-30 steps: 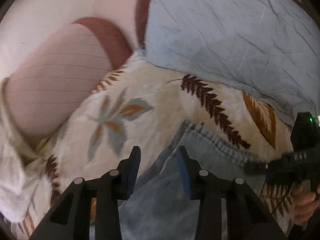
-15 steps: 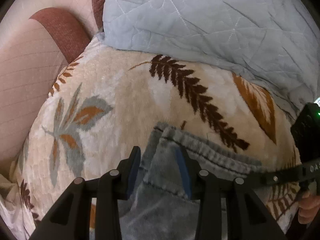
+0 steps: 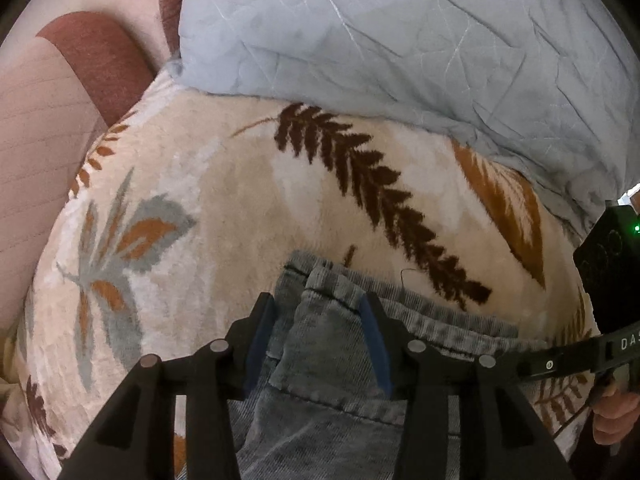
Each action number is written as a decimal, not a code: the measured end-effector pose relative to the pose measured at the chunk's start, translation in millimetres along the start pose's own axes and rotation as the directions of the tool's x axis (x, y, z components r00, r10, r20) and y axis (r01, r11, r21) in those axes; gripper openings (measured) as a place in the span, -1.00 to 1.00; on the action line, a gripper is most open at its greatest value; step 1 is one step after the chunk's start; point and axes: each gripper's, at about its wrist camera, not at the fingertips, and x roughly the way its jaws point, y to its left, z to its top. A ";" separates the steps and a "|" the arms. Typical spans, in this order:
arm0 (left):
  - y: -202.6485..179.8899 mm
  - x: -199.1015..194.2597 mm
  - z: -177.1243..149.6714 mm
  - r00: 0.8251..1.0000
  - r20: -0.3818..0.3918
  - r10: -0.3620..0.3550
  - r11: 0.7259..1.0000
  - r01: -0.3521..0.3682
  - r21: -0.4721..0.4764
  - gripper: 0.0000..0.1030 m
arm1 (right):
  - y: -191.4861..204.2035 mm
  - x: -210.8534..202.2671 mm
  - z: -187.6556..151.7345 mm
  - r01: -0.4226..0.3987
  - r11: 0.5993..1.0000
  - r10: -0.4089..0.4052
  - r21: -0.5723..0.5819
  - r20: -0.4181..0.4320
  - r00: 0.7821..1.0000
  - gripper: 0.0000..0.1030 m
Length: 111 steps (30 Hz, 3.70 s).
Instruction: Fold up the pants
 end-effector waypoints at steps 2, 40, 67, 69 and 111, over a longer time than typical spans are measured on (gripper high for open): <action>5.4 1.0 3.0 1.000 0.002 -0.006 1.000 0.006 -0.017 -0.07 | 0.3 0.1 -0.6 0.000 1.000 0.000 -0.002 0.001 1.000 -0.55; 23.1 -68.6 -21.9 0.970 0.226 -0.092 0.986 0.119 -0.112 -0.61 | 37.6 -5.6 -17.8 -0.015 0.986 0.020 -0.165 0.030 0.999 -0.60; 98.7 -157.3 -181.1 0.934 0.352 0.061 0.928 0.077 -0.364 -0.61 | 106.7 78.8 -123.5 -0.127 0.881 0.034 -0.455 -0.207 0.978 -0.62; 104.9 -156.5 -192.8 0.935 0.347 0.067 0.918 0.078 -0.388 -0.60 | 109.1 90.3 -132.6 -0.118 0.877 0.012 -0.466 -0.226 0.974 -0.62; 58.9 -132.3 -329.1 0.986 0.166 0.034 0.543 0.121 -0.831 0.11 | 110.2 93.2 -113.9 -0.107 0.925 0.027 -0.365 -0.218 0.976 0.12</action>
